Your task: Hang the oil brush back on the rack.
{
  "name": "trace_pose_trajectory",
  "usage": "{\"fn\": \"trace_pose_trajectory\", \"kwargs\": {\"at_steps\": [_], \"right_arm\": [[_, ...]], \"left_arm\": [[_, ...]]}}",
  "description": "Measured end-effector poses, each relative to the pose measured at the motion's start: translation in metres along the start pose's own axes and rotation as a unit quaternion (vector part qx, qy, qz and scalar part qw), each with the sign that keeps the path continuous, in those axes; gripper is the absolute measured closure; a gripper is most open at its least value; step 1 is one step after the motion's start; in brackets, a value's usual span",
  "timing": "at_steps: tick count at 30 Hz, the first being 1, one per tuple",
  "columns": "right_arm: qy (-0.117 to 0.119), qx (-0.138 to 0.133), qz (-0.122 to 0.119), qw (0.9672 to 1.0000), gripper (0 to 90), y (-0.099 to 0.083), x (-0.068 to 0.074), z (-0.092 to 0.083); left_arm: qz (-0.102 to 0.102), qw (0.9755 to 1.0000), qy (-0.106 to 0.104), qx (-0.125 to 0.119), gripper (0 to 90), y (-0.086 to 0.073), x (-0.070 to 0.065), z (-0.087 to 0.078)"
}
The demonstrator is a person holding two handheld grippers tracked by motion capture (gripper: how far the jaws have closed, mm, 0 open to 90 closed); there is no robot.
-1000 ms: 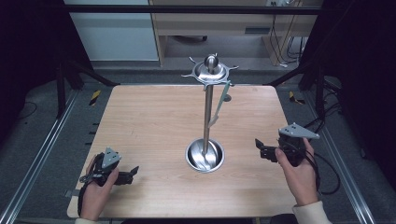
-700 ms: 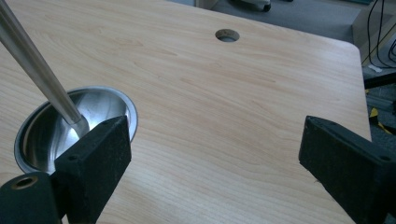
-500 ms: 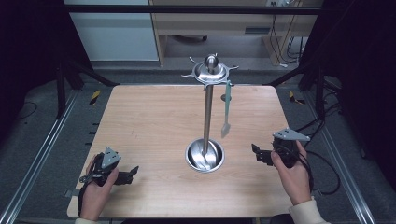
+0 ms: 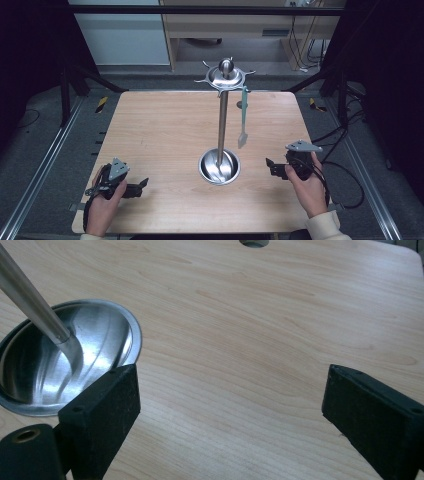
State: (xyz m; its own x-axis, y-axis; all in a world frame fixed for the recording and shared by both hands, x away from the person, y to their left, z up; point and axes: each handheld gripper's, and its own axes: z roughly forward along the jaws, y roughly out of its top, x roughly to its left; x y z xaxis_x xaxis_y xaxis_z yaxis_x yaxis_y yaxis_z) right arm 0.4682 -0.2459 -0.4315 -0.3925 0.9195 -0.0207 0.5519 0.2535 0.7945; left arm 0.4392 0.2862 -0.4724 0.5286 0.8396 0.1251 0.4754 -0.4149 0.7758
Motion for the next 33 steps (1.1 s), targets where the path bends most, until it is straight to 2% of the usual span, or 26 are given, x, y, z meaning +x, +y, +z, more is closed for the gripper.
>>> {"fn": "trace_pose_trajectory", "kwargs": {"at_steps": [9, 25, 33], "right_arm": [[0.005, 0.017, 0.007, 0.9998, 8.8, -0.006, 0.001, 0.012], [0.006, 0.046, 0.007, 0.9989, 8.7, -0.015, 0.000, 0.033], [0.003, 0.052, 0.010, 0.9986, 8.8, -0.016, -0.003, 0.042]], "left_arm": [[0.001, 1.0000, 0.000, 0.000, 2.6, 0.000, 0.000, 0.000], [0.001, 1.0000, 0.001, 0.000, 2.6, 0.000, 0.000, 0.000], [0.001, 1.0000, 0.000, 0.000, 2.6, 0.000, 0.000, 0.000]]}}
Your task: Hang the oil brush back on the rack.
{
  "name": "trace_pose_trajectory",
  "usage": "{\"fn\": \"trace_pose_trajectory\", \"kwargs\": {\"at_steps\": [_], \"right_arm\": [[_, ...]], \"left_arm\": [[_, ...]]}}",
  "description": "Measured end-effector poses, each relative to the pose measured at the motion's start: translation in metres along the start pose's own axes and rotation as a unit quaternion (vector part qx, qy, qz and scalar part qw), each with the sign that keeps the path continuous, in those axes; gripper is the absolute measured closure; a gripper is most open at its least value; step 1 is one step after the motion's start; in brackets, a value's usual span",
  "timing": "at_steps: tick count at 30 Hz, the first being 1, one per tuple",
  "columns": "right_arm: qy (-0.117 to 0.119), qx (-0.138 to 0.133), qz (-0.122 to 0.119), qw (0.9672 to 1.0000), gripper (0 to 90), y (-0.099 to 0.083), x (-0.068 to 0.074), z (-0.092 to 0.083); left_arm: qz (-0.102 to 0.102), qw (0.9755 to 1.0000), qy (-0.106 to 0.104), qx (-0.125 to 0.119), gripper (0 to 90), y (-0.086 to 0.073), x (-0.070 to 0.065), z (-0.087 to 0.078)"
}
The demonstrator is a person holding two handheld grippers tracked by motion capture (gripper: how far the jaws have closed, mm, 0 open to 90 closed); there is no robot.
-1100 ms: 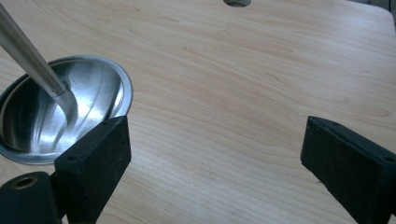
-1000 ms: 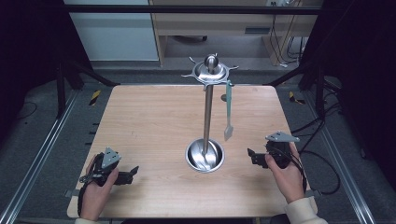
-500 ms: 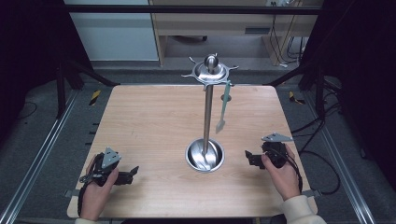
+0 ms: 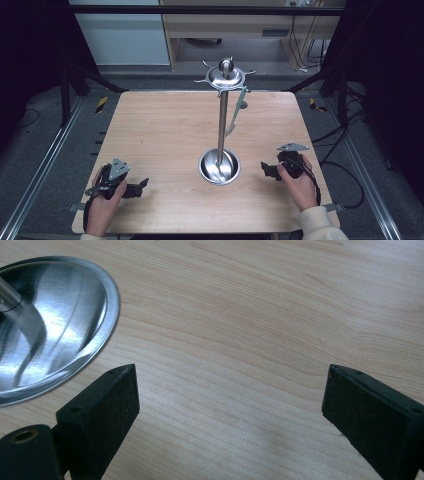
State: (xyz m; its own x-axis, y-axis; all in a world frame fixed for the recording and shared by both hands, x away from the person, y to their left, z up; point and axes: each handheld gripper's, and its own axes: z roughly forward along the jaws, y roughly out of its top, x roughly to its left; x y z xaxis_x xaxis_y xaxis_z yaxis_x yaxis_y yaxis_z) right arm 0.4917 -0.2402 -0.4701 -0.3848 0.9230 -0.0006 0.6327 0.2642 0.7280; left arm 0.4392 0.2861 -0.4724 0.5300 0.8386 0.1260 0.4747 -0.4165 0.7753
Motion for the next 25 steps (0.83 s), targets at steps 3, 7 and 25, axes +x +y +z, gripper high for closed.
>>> {"fn": "trace_pose_trajectory", "kwargs": {"at_steps": [3, 7, 25], "right_arm": [[0.000, -0.001, 0.003, 1.0000, 8.9, 0.001, 0.000, 0.003], [-0.001, -0.005, 0.002, 1.0000, 9.0, 0.002, 0.001, 0.008], [-0.005, -0.017, 0.007, 0.9998, 8.9, 0.004, 0.003, 0.021]], "left_arm": [[0.000, 1.0000, 0.000, 0.000, 2.6, 0.000, 0.000, 0.000], [0.000, 1.0000, 0.000, 0.000, 2.5, 0.000, 0.000, 0.000], [0.002, 1.0000, -0.001, -0.002, 2.6, 0.001, 0.000, 0.001]]}}
